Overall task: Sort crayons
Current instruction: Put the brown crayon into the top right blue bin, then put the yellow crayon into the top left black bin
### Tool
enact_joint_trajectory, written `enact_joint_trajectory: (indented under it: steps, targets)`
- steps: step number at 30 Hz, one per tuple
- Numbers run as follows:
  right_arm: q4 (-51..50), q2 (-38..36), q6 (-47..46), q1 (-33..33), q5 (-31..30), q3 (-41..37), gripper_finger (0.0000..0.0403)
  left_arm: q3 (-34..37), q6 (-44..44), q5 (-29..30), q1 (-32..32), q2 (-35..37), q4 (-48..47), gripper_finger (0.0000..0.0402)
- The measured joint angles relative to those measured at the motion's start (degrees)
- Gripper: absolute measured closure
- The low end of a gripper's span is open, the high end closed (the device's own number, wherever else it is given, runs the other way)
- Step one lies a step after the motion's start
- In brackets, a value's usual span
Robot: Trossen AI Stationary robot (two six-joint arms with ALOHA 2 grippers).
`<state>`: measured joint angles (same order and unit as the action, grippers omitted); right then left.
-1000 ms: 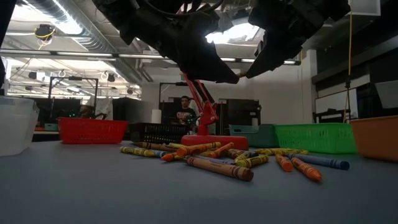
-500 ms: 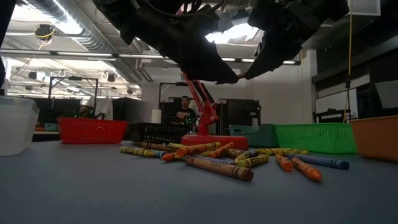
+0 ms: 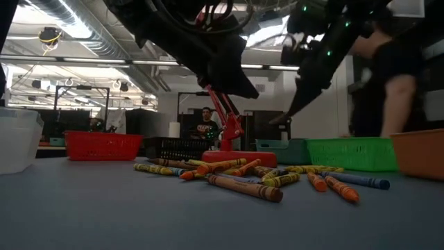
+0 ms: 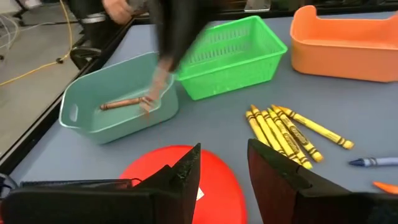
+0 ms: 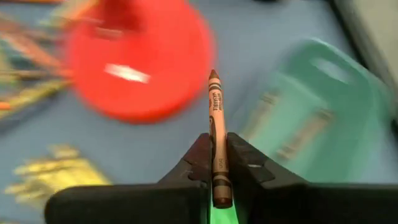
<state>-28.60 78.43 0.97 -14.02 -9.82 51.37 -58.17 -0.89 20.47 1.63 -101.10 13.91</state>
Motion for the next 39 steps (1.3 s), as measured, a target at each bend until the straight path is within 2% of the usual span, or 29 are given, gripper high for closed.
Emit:
enact_joint_trajectory:
  steps: [3,11,21,26,34,39]
  targets:
    - [-0.17,0.00,0.09,-3.97,-4.34,-0.01,0.0373,0.00,0.00,-0.02,0.05,0.00,-0.13,0.0284]
    - [1.94,0.00,-0.40,-12.20,-4.59,0.00,0.0362,0.00,-1.29,-0.46,0.03,0.00,-0.40,0.0284]
    - [6.73,0.00,-0.70,-14.15,-4.52,0.00,0.0340,0.00,-1.75,-1.21,0.00,0.00,-3.03,0.0284]
    - [7.67,0.00,-0.69,-14.15,-2.20,-0.02,0.0321,0.00,-1.77,-6.68,-0.09,0.00,-6.81,0.0284]
    - [7.50,0.00,-0.70,-14.15,-2.12,-0.02,0.0303,0.00,-2.11,-20.75,0.58,-0.02,-17.87,0.0287]
    - [7.50,0.00,-0.70,-14.12,-2.12,-0.02,0.0303,0.00,-2.18,-24.08,2.06,-0.02,-20.40,0.0289]
